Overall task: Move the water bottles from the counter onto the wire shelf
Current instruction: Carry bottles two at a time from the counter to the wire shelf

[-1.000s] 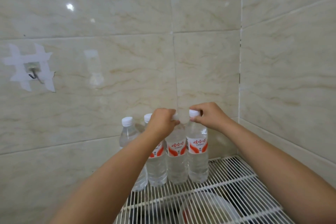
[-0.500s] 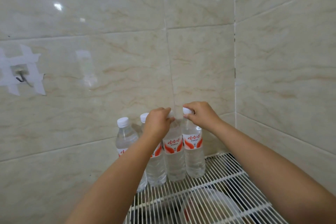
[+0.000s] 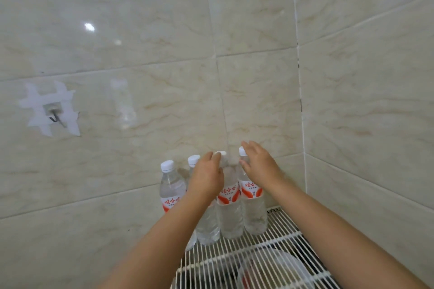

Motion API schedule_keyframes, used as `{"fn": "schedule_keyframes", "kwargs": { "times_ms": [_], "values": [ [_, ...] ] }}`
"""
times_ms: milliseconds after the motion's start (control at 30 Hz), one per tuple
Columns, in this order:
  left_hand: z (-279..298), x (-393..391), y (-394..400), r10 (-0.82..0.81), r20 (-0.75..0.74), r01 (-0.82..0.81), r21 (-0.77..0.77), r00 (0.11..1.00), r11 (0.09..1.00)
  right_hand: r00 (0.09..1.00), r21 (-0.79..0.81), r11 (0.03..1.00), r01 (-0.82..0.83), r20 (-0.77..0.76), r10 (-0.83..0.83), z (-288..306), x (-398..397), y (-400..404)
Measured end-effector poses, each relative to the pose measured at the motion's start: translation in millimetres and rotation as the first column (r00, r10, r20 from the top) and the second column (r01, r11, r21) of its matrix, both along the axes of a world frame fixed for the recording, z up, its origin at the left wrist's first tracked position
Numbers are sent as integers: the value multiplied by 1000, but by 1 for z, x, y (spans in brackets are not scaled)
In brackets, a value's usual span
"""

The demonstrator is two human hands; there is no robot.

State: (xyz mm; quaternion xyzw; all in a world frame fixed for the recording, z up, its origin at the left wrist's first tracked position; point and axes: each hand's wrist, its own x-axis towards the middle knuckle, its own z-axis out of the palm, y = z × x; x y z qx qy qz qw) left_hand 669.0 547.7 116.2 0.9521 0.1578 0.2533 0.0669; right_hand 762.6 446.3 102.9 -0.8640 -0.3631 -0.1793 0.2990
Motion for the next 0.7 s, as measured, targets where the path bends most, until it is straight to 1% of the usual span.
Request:
{"fn": "schedule_keyframes", "kwargs": {
  "times_ms": [67, 133, 200, 267, 333, 367, 400, 433, 467, 567, 700],
  "values": [
    [2, -20, -3, 47, -23, -45, 62, 999, 997, 998, -28, 999, 18, 61, -16, 2, -12, -8],
    [1, -48, -4, 109, -37, -104, 103, 993, 989, 992, -30, 1000, -2, 125, 5, 3, -29, -15],
    [-4, -80, -3, 137, 24, -139, 165, 990, 977, 981, 2, 997, -83, 178, 81, -2, -45, -15],
    [-14, -113, -1, 167, 97, -186, 230, 981, 955, 964, -37, 987, -154, 212, 158, -7, -67, -11],
    [-28, -151, 1, 307, 7, -301, 214, 952, 929, 937, -101, 964, -247, 227, 264, -14, -99, -2],
    [-35, -171, 5, 391, -52, -375, 191, 919, 907, 916, -107, 950, -295, 251, 313, -17, -117, 5],
    [-42, -192, 10, 464, -93, -444, 179, 881, 878, 904, -133, 936, -327, 243, 351, -23, -134, 14],
    [-48, -215, 13, 522, -122, -500, 170, 844, 849, 896, -185, 913, -363, 199, 397, -29, -154, 23],
    [-55, -238, 17, 567, -152, -543, 169, 810, 822, 880, -220, 892, -396, 185, 436, -34, -175, 32],
    [-77, -315, 25, 677, -216, -656, 168, 704, 736, 826, -238, 836, -494, 171, 537, -50, -254, 59],
    [-117, -431, 27, 773, -262, -774, 124, 578, 621, 751, -303, 734, -608, 81, 655, -79, -367, 91]
  ]
}}
